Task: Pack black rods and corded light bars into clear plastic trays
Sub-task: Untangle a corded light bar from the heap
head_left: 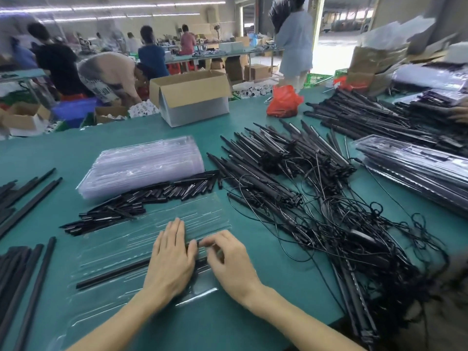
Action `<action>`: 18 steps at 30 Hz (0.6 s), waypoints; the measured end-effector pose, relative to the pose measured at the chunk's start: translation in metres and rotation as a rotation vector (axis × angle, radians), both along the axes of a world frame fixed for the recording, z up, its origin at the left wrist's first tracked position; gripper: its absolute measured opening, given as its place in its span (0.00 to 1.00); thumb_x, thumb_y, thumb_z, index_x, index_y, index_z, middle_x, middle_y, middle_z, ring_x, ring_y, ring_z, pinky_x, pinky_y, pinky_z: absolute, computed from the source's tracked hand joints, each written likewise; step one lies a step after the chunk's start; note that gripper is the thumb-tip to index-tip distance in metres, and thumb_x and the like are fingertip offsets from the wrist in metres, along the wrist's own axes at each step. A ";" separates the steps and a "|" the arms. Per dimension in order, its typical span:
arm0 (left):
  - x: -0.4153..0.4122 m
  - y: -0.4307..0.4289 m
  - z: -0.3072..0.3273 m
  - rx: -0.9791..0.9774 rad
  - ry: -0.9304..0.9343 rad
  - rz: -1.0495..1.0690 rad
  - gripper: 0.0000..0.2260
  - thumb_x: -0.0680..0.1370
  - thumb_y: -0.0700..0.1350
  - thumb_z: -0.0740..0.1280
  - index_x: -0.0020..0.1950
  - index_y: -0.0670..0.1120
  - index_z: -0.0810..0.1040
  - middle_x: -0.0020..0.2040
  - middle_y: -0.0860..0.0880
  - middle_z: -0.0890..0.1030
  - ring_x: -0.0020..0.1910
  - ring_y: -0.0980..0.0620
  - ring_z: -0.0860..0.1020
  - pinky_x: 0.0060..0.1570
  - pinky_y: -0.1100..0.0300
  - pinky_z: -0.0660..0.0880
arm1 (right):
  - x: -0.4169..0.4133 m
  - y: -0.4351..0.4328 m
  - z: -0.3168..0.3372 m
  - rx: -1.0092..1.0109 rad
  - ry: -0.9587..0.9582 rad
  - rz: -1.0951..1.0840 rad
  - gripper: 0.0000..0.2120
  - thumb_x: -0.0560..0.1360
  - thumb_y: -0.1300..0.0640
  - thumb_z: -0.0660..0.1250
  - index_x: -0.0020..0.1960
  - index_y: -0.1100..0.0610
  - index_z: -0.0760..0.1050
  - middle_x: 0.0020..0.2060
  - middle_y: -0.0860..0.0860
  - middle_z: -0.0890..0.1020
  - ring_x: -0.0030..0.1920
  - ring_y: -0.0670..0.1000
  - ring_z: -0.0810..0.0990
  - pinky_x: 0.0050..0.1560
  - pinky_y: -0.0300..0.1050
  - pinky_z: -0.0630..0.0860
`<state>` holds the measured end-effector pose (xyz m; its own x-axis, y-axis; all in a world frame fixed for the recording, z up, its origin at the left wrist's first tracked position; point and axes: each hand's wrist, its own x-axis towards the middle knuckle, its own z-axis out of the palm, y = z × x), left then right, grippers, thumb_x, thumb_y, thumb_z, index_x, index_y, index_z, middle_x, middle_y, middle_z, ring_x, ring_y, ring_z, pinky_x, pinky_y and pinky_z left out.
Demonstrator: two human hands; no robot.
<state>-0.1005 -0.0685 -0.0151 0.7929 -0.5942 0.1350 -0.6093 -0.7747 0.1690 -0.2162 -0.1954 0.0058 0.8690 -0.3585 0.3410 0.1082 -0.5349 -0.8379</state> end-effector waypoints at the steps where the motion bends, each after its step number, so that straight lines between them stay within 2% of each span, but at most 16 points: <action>1: 0.001 0.000 -0.001 -0.002 -0.009 0.005 0.29 0.84 0.57 0.44 0.82 0.45 0.47 0.83 0.49 0.46 0.81 0.54 0.43 0.79 0.55 0.41 | 0.004 -0.008 0.009 0.064 -0.016 -0.033 0.09 0.79 0.63 0.64 0.56 0.55 0.80 0.50 0.46 0.79 0.48 0.41 0.77 0.51 0.32 0.74; 4: 0.001 0.000 -0.002 -0.030 -0.008 0.003 0.28 0.84 0.57 0.45 0.82 0.46 0.49 0.83 0.50 0.48 0.81 0.54 0.45 0.80 0.54 0.42 | 0.029 -0.054 0.049 0.154 -0.054 -0.177 0.09 0.79 0.63 0.65 0.58 0.56 0.78 0.52 0.48 0.78 0.50 0.41 0.77 0.53 0.31 0.74; 6: 0.000 -0.001 -0.001 -0.040 -0.007 -0.004 0.28 0.84 0.56 0.46 0.82 0.46 0.50 0.83 0.50 0.49 0.81 0.54 0.46 0.80 0.55 0.42 | 0.053 -0.096 0.074 0.099 -0.012 -0.288 0.11 0.79 0.61 0.65 0.61 0.57 0.74 0.56 0.52 0.74 0.52 0.47 0.76 0.58 0.38 0.75; 9: -0.002 -0.001 0.001 -0.044 -0.016 -0.005 0.28 0.84 0.56 0.45 0.82 0.46 0.52 0.83 0.50 0.51 0.81 0.55 0.46 0.79 0.56 0.43 | 0.088 -0.157 0.093 -0.159 0.155 -0.490 0.18 0.80 0.57 0.64 0.67 0.61 0.68 0.64 0.58 0.68 0.63 0.55 0.68 0.65 0.48 0.68; 11: -0.004 -0.003 0.003 -0.039 -0.016 -0.006 0.29 0.83 0.57 0.41 0.82 0.46 0.52 0.82 0.50 0.51 0.81 0.55 0.47 0.80 0.55 0.44 | 0.103 -0.190 0.095 -0.352 0.268 -0.622 0.20 0.80 0.54 0.64 0.68 0.62 0.66 0.67 0.61 0.67 0.66 0.59 0.66 0.66 0.53 0.65; 14: -0.004 -0.003 0.004 -0.034 -0.017 -0.003 0.32 0.81 0.59 0.37 0.82 0.47 0.52 0.83 0.50 0.50 0.81 0.55 0.46 0.80 0.55 0.44 | 0.117 -0.223 0.090 -0.421 0.425 -0.674 0.24 0.81 0.50 0.64 0.70 0.63 0.64 0.70 0.64 0.66 0.70 0.63 0.64 0.69 0.59 0.63; 18: -0.002 -0.004 0.001 -0.052 -0.013 0.005 0.29 0.83 0.58 0.42 0.82 0.48 0.50 0.83 0.52 0.49 0.81 0.56 0.45 0.79 0.56 0.42 | 0.122 -0.245 0.079 -0.355 0.541 -0.667 0.21 0.83 0.51 0.61 0.69 0.65 0.66 0.69 0.66 0.69 0.70 0.65 0.66 0.67 0.58 0.66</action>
